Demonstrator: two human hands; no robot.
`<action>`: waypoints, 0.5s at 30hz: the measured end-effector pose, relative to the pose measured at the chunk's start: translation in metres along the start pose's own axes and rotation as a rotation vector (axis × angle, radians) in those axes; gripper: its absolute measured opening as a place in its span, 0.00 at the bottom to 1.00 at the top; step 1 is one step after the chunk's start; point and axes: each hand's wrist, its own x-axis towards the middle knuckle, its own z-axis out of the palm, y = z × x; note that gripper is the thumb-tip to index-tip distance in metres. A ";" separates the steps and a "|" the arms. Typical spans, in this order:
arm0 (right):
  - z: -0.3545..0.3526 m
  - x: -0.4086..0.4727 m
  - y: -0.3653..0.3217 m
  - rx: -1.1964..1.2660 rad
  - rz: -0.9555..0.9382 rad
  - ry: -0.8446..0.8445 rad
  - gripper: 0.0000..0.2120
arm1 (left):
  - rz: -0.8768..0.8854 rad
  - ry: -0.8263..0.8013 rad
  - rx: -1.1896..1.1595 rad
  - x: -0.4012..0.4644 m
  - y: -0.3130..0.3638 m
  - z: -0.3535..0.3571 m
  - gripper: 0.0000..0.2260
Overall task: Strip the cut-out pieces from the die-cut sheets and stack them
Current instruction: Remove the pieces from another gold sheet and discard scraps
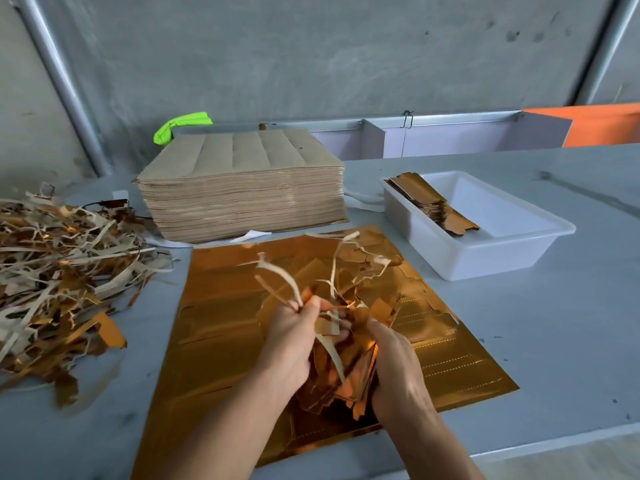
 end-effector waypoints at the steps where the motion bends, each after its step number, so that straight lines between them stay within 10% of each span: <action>1: 0.000 0.000 0.000 0.011 0.004 -0.014 0.15 | -0.063 0.024 -0.080 0.002 0.002 -0.001 0.08; 15: 0.002 0.001 0.007 -0.063 -0.047 -0.078 0.05 | -0.274 -0.141 -0.451 -0.002 0.016 -0.003 0.10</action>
